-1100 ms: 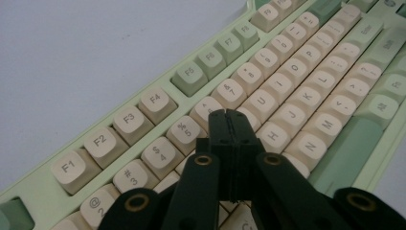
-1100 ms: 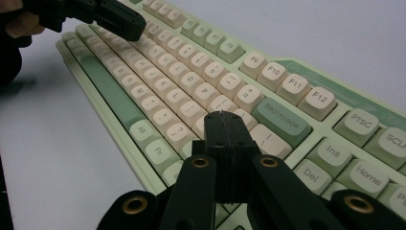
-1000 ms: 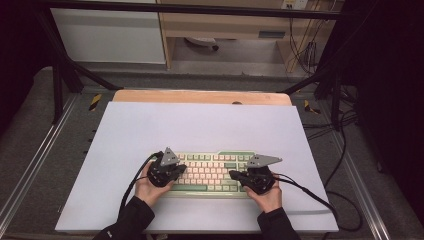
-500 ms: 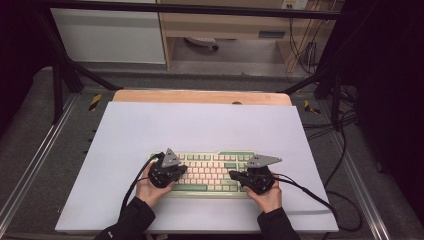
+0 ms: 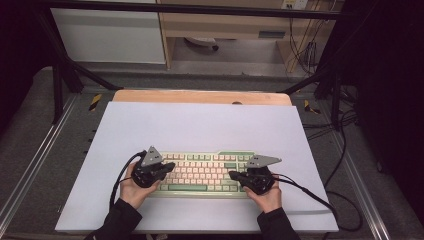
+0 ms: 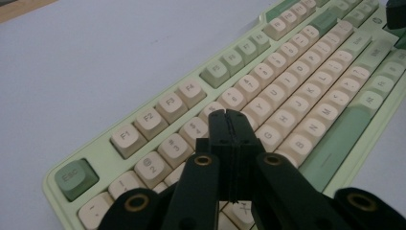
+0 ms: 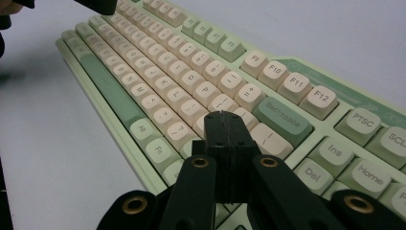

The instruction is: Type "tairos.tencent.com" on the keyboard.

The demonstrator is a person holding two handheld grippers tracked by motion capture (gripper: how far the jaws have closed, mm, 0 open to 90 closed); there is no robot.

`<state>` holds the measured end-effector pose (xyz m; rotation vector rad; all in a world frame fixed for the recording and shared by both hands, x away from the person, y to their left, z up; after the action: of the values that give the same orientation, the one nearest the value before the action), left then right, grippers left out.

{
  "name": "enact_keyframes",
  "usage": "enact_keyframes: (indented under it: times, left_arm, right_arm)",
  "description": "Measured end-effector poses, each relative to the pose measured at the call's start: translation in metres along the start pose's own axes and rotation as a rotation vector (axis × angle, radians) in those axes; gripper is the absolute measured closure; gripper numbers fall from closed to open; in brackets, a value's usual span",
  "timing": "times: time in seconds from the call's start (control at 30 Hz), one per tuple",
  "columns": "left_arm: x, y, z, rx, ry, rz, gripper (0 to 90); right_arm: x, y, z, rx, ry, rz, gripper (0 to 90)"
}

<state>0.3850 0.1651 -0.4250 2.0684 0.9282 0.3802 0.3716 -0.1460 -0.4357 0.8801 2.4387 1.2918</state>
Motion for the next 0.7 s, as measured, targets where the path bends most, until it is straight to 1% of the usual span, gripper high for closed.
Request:
enact_keyframes:
  times: [0.3, 0.5, 0.7]
  left_arm:
    - [0.008, -0.004, 0.005, 0.013, 0.013, -0.021, 90.0]
    - [0.009, -0.005, 0.01, 0.018, 0.02, -0.027, 90.0]
    - [0.008, -0.007, 0.015, 0.034, 0.024, -0.026, 90.0]
  right_arm:
    - [0.0, 0.0, 0.0, 0.002, 0.001, 0.0, 90.0]
    - [0.0, 0.0, 0.001, 0.001, 0.002, 0.004, 90.0]
    - [0.0, 0.0, 0.001, 0.0, 0.002, 0.001, 90.0]
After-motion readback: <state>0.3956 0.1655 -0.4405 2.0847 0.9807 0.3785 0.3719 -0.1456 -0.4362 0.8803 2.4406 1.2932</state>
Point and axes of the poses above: each handheld gripper's, and its own axes: z roughly forward along the jaws, y roughly out of its top, x roughly to its left, the point moved 3 cm from there along z, roughly forward along the jaws, and after that the axes turned 5 degrees about -z, right-handed, at the moved point
